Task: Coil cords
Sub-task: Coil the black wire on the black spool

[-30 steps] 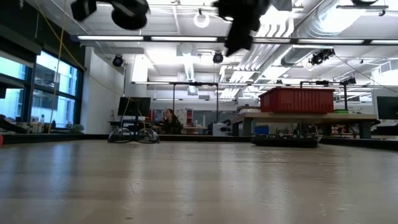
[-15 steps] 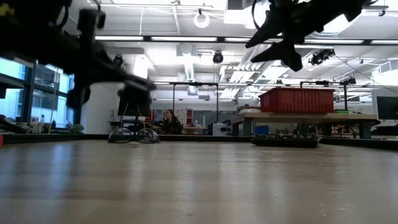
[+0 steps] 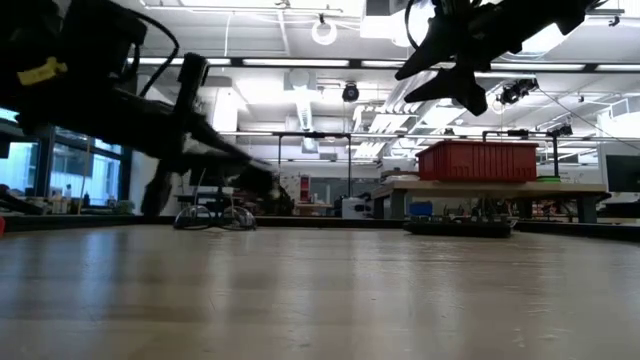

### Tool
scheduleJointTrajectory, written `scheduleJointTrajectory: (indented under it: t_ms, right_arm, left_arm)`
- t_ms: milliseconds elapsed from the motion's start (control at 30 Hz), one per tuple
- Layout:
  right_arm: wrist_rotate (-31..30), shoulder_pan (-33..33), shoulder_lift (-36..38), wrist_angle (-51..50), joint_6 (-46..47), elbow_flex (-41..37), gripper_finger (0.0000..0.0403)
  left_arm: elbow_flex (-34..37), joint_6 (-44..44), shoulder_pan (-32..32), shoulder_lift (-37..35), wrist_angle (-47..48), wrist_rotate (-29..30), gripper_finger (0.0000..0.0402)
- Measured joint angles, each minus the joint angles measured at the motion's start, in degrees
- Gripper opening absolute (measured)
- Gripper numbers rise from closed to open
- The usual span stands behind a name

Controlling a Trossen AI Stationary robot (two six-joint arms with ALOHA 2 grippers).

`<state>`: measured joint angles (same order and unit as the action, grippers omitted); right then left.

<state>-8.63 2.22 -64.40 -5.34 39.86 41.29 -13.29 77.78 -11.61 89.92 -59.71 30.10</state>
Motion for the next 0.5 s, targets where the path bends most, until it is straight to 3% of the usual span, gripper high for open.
scheduleJointTrajectory:
  t_ms: [67,167,333,500]
  right_arm:
    - [0.1,0.0,0.0,0.1,-0.4,0.0,0.0169]
    - [0.1,0.0,0.0,0.1,-1.3,0.0,0.0169]
    - [0.1,0.0,0.0,0.1,-1.3,0.0,0.0169]
    - [0.1,0.0,0.0,0.0,-1.3,0.0,0.0169]
  left_arm:
    - [-0.6,-0.2,-0.2,3.8,-5.9,2.1,0.0]
    - [-2.6,1.8,-0.2,9.4,-7.5,1.6,0.0]
    - [-7.7,2.5,0.3,16.4,-10.6,-8.3,0.0]
    - [-10.7,0.8,1.0,17.7,-8.8,-14.5,0.0019]
